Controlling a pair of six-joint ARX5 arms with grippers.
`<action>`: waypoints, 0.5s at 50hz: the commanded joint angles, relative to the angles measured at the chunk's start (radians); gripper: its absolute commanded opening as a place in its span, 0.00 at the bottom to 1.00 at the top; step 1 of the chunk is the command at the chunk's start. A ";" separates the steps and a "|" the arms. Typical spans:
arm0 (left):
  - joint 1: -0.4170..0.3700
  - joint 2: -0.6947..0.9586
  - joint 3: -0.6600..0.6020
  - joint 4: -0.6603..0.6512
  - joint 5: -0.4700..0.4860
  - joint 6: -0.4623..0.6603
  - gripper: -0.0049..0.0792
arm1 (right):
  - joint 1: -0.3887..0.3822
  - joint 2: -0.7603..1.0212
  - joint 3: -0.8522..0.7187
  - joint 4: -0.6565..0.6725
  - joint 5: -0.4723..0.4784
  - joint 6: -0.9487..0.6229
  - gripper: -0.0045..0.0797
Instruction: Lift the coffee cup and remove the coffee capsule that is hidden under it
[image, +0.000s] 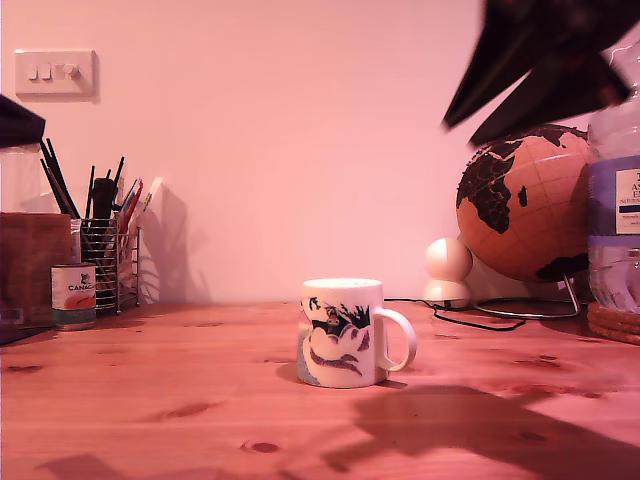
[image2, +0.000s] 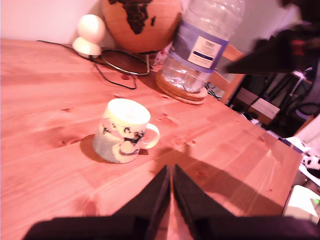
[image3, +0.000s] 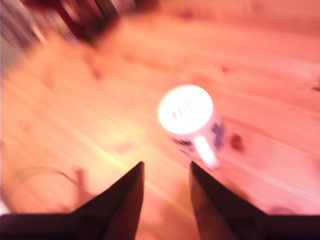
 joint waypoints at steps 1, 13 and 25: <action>-0.012 0.003 0.006 0.011 -0.018 0.013 0.03 | 0.016 0.057 0.048 -0.037 0.040 -0.035 0.39; -0.050 0.003 0.006 0.040 -0.064 0.039 0.03 | 0.063 0.240 0.192 -0.192 0.163 -0.179 0.46; -0.074 0.003 0.006 0.048 -0.082 0.045 0.03 | 0.105 0.364 0.230 -0.216 0.233 -0.247 0.47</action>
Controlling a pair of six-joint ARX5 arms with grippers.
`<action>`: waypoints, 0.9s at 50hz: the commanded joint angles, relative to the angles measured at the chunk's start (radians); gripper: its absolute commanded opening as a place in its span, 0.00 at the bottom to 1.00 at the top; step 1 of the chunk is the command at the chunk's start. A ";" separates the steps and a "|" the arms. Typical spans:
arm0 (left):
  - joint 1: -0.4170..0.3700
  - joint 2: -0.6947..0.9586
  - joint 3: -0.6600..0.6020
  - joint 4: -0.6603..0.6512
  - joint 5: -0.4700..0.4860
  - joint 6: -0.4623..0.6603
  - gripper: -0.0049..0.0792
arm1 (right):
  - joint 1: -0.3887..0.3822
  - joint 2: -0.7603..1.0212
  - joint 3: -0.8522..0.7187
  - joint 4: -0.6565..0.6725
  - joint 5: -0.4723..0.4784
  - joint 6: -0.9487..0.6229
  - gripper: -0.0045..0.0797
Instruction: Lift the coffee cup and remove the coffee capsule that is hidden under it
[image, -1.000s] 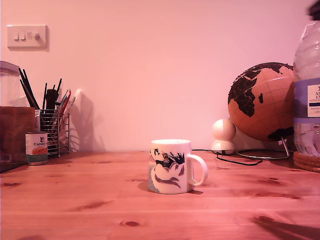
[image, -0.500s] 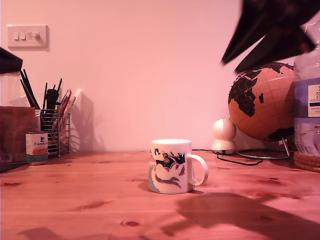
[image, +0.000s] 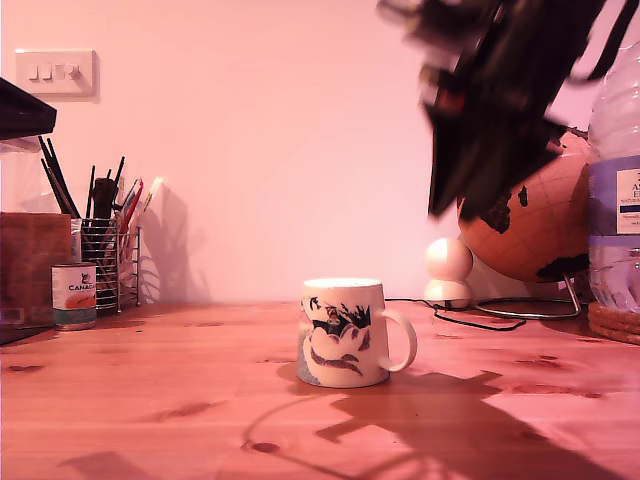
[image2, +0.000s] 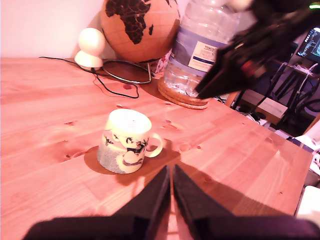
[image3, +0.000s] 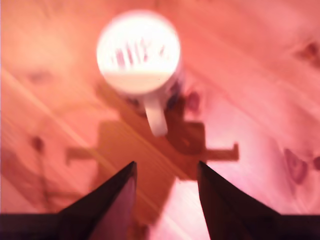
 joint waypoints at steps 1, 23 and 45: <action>-0.009 0.003 0.006 0.015 -0.005 0.008 0.03 | 0.018 0.032 0.012 0.007 0.003 -0.011 0.47; -0.079 0.070 0.006 0.041 -0.086 0.084 0.03 | 0.056 0.185 0.058 0.103 0.002 -0.075 0.47; -0.116 0.175 0.012 0.132 -0.104 0.086 0.03 | 0.056 0.308 0.128 0.073 0.002 -0.113 0.47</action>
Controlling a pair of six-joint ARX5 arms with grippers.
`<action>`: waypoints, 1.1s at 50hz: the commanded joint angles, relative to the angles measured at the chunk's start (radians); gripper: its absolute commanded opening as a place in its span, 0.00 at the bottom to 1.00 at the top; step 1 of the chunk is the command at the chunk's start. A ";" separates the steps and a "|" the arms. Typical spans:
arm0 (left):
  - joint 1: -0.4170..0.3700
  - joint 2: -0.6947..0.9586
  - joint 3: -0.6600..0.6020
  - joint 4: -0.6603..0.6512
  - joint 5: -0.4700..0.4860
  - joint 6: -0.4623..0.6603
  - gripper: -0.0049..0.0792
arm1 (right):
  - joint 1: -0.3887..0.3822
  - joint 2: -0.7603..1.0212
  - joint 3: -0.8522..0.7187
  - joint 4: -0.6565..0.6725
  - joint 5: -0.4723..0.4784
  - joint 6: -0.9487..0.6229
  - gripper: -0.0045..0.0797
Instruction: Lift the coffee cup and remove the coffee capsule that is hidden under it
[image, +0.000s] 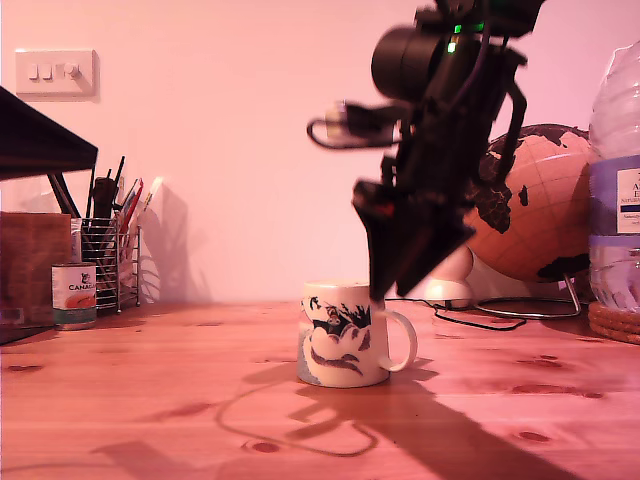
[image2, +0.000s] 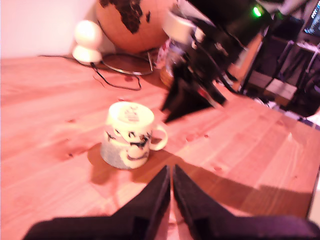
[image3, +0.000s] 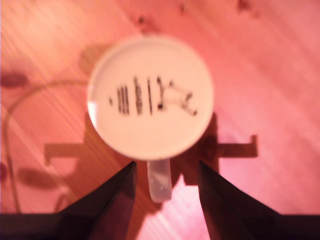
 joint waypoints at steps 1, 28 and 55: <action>-0.004 0.005 0.013 0.012 0.000 0.005 0.03 | 0.011 0.037 0.003 -0.014 0.000 -0.007 0.47; -0.004 0.005 0.016 0.014 -0.007 0.005 0.03 | 0.009 0.115 0.003 0.033 0.001 -0.070 0.44; -0.004 0.005 0.016 0.014 -0.031 0.006 0.03 | 0.013 0.115 0.036 0.059 0.000 -0.113 0.04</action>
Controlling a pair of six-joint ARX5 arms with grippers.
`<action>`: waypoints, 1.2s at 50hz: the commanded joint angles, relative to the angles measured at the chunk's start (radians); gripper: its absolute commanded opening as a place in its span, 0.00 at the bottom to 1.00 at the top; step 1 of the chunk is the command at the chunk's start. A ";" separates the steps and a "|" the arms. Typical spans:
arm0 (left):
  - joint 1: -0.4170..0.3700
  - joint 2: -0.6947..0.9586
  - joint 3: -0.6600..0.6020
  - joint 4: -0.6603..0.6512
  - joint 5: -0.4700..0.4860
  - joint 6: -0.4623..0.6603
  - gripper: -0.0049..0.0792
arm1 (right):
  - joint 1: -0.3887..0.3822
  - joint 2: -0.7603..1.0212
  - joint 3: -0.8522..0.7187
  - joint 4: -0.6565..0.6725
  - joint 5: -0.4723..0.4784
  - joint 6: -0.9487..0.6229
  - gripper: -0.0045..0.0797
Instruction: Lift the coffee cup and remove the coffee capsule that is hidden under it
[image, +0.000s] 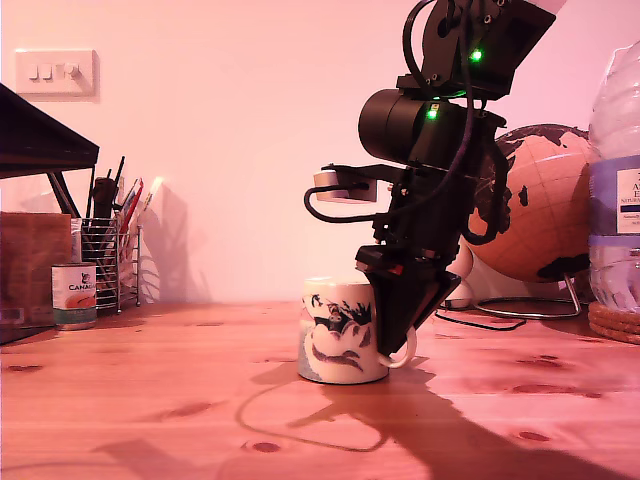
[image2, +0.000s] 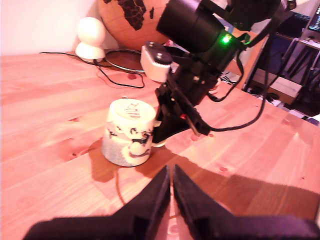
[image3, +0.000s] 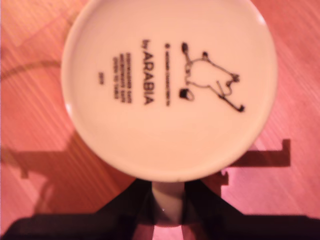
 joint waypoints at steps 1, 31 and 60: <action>-0.003 0.004 0.011 0.010 -0.008 0.006 0.03 | 0.013 0.003 0.026 0.011 -0.004 -0.007 0.04; -0.003 0.005 0.011 0.003 -0.021 0.017 0.03 | 0.043 -0.061 0.027 0.019 0.040 -0.006 0.04; -0.011 0.175 0.011 0.096 -0.039 0.068 0.03 | 0.043 -0.152 0.027 0.010 0.037 0.047 0.04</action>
